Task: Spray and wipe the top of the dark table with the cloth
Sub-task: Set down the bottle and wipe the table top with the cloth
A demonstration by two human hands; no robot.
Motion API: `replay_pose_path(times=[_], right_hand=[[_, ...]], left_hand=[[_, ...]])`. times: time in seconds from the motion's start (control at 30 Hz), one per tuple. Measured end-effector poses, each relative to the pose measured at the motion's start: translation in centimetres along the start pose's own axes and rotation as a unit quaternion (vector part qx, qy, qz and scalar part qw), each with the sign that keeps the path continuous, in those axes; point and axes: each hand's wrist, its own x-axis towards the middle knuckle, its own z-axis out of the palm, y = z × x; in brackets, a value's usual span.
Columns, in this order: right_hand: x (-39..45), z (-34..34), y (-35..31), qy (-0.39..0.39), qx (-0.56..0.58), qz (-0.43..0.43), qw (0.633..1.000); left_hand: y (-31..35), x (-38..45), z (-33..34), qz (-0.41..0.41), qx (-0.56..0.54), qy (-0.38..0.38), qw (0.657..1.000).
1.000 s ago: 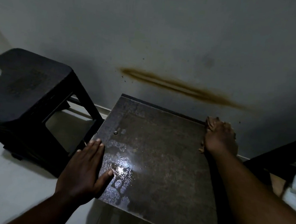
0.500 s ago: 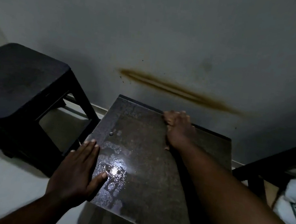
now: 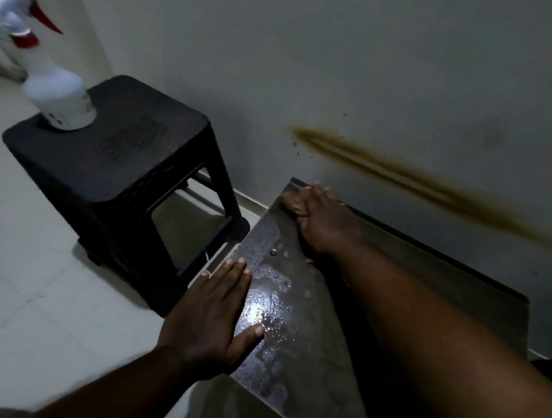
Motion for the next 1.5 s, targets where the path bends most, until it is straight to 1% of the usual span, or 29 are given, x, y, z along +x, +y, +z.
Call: replay_pose_path(times=[0.1, 0.13, 0.17, 0.23, 0.3, 0.37, 0.4, 0.47, 0.57, 0.6, 0.63, 0.7, 0.8, 0.87, 0.9, 0.93, 0.97, 1.03, 1.07, 1.1, 1.13, 1.17, 1.23, 1.3, 1.33, 1.37, 1.4, 1.43, 1.5], right_hand=[[1.1, -0.8, 2.2, 0.035, 0.019, 0.134, 0.99], [1.6, -0.7, 1.7, 0.042, 0.017, 0.148, 0.988], [2.0, -0.4, 0.4, 0.05, 0.015, 0.141, 0.989], [2.3, 0.5, -3.1, 0.055, 0.009, 0.078, 0.995], [1.7, 1.8, -6.5, 0.032, -0.012, -0.022, 0.999], [1.0, 2.7, -7.6, -0.009, -0.015, -0.098, 0.995], [1.1, 2.4, -7.1, -0.021, -0.006, -0.107, 0.994], [1.6, 1.3, -4.3, -0.01, 0.01, -0.058, 0.998], [2.3, -0.5, 1.3, 0.029, 0.026, 0.101, 0.994], [2.4, -0.7, 2.2, 0.031, 0.026, 0.134, 0.99], [2.4, -0.8, 2.3, 0.036, 0.022, 0.144, 0.989], [1.6, -0.4, 0.3, 0.051, 0.018, 0.108, 0.993], [-1.3, 1.6, -2.9, 0.038, 0.002, -0.034, 0.999], [-3.6, 2.2, -1.5, 0.006, -0.002, -0.093, 0.996], [-4.3, 2.0, 0.3, 0.001, -0.002, -0.094, 0.996], [-5.0, 1.5, 2.6, 0.005, 0.004, -0.068, 0.998], [-5.5, 0.8, 5.1, 0.011, 0.014, -0.02, 1.0], [-6.5, -0.6, 9.5, 0.027, 0.025, 0.111, 0.993], [-7.0, -1.0, 10.4, 0.034, 0.02, 0.159, 0.987], [-7.6, -0.9, 10.0, 0.04, 0.015, 0.18, 0.983], [-8.2, -0.5, 8.3, 0.054, 0.02, 0.172, 0.983], [-9.0, 0.2, 6.1, 0.069, 0.03, 0.142, 0.987], [-11.1, 2.3, 0.6, 0.089, 0.036, 0.034, 0.995], [-13.9, 4.6, -2.6, 0.046, 0.013, -0.08, 0.996], [-14.7, 4.9, -2.5, 0.026, 0.009, -0.11, 0.994], [-15.1, 4.6, -1.3, 0.014, 0.018, -0.117, 0.993], [-14.9, 4.0, 0.7, 0.014, 0.03, -0.102, 0.994], [-14.7, 3.3, 3.2, 0.022, 0.044, -0.063, 0.997], [-14.1, 1.4, 9.0, 0.029, 0.055, 0.072, 0.996]], left_hand=[[0.2, -0.2, 0.0, -0.004, 0.0, 0.002, 1.0], [0.2, -0.1, 0.0, -0.002, 0.002, 0.002, 1.0], [0.2, -0.2, 0.0, 0.001, 0.006, 0.001, 1.0], [0.2, -0.2, 0.0, 0.001, 0.008, 0.001, 1.0], [0.4, -0.1, -0.1, -0.002, 0.011, -0.006, 1.0], [0.4, -0.1, 0.0, -0.003, 0.014, -0.004, 1.0], [0.3, -0.1, 0.0, -0.003, 0.014, 0.0, 1.0], [0.3, -0.1, 0.0, 0.0, 0.013, -0.002, 1.0], [0.4, -0.1, -0.1, -0.006, 0.009, 0.002, 1.0], [0.4, -0.1, -0.1, -0.006, 0.01, 0.001, 1.0], [0.3, -0.1, 0.0, -0.003, 0.011, -0.001, 1.0], [0.3, -0.2, 0.0, -0.003, 0.015, -0.008, 1.0], [0.5, -0.2, -0.2, -0.008, 0.014, -0.012, 1.0], [0.4, -0.1, 0.0, -0.004, 0.014, -0.015, 1.0], [0.3, -0.2, 0.1, -0.005, 0.015, -0.013, 1.0], [0.4, -0.2, 0.1, -0.006, 0.012, -0.012, 1.0], [0.4, -0.2, 0.0, -0.008, 0.007, -0.01, 1.0], [0.6, -0.1, -0.2, -0.014, -0.001, -0.005, 1.0], [0.6, 0.0, -0.2, -0.014, 0.0, -0.006, 1.0], [0.7, -0.2, -0.2, -0.012, 0.002, -0.008, 1.0], [0.7, -0.2, -0.2, -0.012, 0.004, -0.006, 1.0], [0.7, -0.1, -0.2, -0.011, 0.006, -0.004, 1.0], [0.7, 0.0, -0.2, -0.013, 0.01, -0.003, 1.0], [0.8, -0.1, -0.2, -0.013, 0.015, -0.001, 1.0], [0.8, -0.1, -0.2, -0.012, 0.016, -0.001, 1.0], [0.8, -0.2, -0.1, -0.012, 0.014, 0.0, 1.0], [0.7, -0.2, -0.1, -0.012, 0.01, 0.002, 1.0], [0.7, -0.1, -0.1, -0.01, 0.006, 0.001, 1.0], [0.7, -0.1, -0.1, -0.013, 0.004, 0.005, 1.0]])
